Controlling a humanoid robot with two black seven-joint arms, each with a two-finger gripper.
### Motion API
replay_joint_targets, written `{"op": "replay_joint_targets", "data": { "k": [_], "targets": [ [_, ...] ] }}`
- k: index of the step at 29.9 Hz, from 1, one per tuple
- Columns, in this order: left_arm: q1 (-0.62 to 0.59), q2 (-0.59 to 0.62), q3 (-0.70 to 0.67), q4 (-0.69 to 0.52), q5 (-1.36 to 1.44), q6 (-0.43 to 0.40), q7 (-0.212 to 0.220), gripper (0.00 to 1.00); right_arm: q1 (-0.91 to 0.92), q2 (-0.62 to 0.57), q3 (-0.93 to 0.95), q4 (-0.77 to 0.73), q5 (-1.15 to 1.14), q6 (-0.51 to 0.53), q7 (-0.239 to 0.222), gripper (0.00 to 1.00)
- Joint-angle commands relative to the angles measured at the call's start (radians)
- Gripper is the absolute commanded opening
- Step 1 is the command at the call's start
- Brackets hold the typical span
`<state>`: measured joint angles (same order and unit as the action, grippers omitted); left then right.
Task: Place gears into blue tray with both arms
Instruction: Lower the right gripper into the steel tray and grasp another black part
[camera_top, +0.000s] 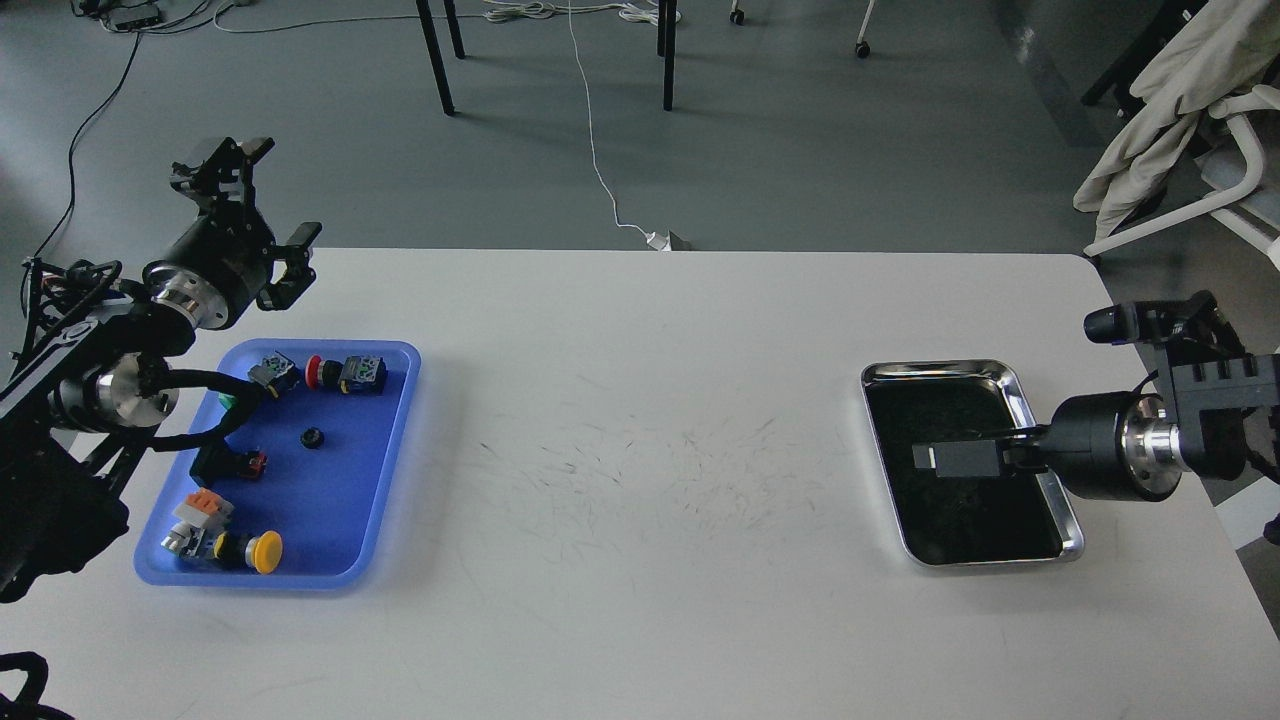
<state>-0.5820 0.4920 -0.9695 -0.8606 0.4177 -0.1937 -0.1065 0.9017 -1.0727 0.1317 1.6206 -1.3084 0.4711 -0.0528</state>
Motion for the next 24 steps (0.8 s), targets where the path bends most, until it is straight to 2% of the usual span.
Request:
{"op": "replay_joint_targets", "data": {
  "k": [1,11,24],
  "targets": [
    [0.002,-0.001,0.000,0.000,0.000,0.002,-0.001,0.98,-0.010,0.017,-0.023,-0.074,-0.018,-0.003,0.001,0.98],
    [0.002,-0.001,0.002,-0.001,0.001,0.004,-0.018,0.98,-0.037,0.183,-0.027,-0.249,-0.020,-0.008,0.004,0.98],
    [0.001,-0.006,0.002,-0.005,0.001,0.016,-0.022,0.98,-0.072,0.206,-0.047,-0.265,-0.022,-0.006,0.011,0.93]
  ]
}}
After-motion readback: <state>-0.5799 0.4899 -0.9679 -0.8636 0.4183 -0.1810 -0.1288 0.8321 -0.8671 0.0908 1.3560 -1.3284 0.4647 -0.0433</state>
